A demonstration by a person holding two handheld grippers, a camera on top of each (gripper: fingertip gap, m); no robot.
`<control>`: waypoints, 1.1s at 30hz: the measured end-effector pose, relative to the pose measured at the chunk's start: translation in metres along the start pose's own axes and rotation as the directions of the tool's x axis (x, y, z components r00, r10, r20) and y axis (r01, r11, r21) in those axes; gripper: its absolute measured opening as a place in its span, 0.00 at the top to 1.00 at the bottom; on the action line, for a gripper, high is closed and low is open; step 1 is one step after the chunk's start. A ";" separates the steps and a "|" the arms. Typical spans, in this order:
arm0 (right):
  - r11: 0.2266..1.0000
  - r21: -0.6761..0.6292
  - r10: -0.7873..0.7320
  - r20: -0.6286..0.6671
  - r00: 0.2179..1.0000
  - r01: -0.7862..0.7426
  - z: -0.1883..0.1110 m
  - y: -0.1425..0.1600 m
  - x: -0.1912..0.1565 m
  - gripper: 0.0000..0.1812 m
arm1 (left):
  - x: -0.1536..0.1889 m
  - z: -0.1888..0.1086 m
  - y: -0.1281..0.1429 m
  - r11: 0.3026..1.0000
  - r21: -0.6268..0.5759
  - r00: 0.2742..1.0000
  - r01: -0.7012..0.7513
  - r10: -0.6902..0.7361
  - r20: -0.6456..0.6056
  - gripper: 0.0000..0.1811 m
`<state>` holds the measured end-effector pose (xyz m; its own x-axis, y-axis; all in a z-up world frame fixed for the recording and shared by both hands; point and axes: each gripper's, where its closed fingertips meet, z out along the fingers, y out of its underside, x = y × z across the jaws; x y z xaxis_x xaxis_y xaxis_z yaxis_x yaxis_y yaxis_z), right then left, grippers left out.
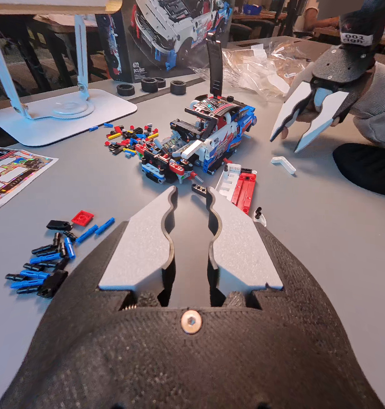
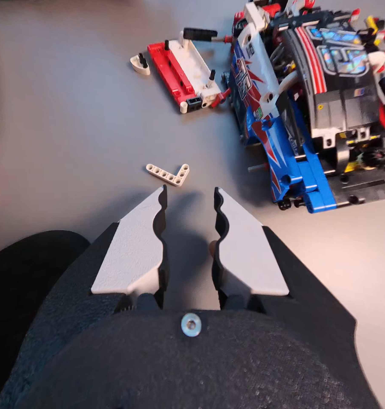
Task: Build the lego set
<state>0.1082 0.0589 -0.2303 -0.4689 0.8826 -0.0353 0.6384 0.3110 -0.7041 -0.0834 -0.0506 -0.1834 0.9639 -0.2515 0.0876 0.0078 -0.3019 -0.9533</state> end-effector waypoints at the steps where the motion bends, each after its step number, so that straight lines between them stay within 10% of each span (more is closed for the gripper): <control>1: 0.999 -0.031 0.010 0.009 1.000 -0.010 0.005 0.003 -0.002 0.77 | 0.003 0.002 0.002 1.000 -0.010 1.000 -0.006 0.006 -0.009 0.87; 16: 0.982 -0.161 -0.106 -0.010 0.994 0.103 0.038 -0.011 -0.030 0.88 | 0.004 0.011 0.005 0.995 -0.046 0.996 -0.086 0.087 0.011 0.89; 25: 0.987 -0.129 -0.097 -0.011 0.995 0.095 0.041 -0.014 -0.028 0.89 | -0.160 0.052 -0.183 0.941 0.175 0.855 -0.289 0.172 0.489 0.97; 29: 0.987 -0.118 -0.112 -0.016 0.994 0.110 0.041 -0.014 -0.028 0.89 | -0.249 0.073 -0.193 0.977 0.038 0.748 -0.208 0.134 0.649 1.00; 33: 0.987 -0.114 -0.114 -0.013 0.993 0.112 0.040 -0.014 -0.029 0.89 | -0.268 0.080 -0.192 0.972 0.004 0.707 -0.235 0.168 0.687 1.00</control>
<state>0.0883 0.0153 -0.2480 -0.5308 0.8458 0.0541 0.6473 0.4457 -0.6183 -0.3217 0.1485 -0.0466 0.8654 0.4038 -0.2967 -0.2177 -0.2303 -0.9485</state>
